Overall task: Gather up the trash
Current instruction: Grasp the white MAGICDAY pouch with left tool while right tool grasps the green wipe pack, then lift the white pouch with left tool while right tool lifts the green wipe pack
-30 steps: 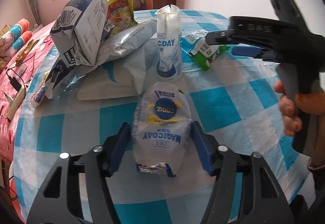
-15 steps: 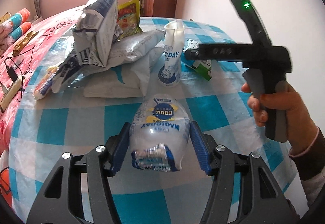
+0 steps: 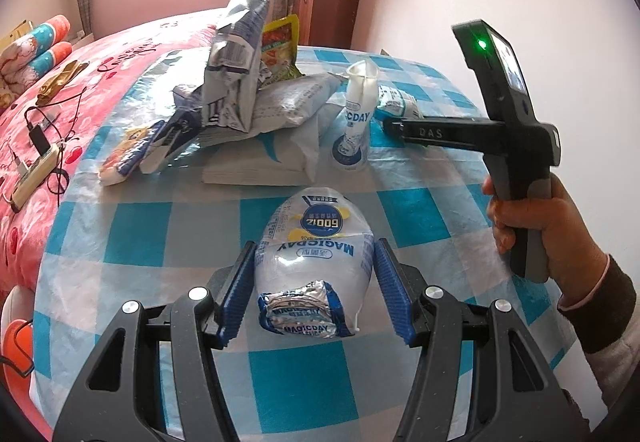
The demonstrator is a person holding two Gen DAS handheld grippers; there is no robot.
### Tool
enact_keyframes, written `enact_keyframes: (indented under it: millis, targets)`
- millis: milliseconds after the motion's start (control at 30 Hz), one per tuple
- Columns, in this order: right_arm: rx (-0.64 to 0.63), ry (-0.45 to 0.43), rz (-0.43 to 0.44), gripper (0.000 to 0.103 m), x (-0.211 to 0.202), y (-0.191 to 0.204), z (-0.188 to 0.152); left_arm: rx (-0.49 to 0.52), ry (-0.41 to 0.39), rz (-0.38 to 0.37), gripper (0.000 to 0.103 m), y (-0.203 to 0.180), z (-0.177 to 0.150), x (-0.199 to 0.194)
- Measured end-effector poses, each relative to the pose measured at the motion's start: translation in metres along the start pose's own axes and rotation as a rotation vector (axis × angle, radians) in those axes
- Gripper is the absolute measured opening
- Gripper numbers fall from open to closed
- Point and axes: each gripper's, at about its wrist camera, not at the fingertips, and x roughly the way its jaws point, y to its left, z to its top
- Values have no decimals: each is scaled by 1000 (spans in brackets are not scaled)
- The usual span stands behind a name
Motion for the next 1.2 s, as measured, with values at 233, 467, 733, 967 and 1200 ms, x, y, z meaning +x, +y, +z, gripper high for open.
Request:
enact_keyframes:
  millis: [233,467,733,967,1200]
  targets:
    - [3,-52,-29,35,-21,3,-15,-14,-31,7,60,9,-1,-12]
    - [-3,-86,-63,33,-50,10,-36,-30,-61,16,60,21,-3,-29]
    - [-4,-142,-61,29,-95,19,-48,-44,-127,46,60,38,-3,-58]
    - [-44,-179,-35,22,-128,41,-58,-54,-182,89,60,56,-4,-85]
    - [-94,-98,32,21,-130,67,-87,-74,-207,103,60,71,-10,-101]
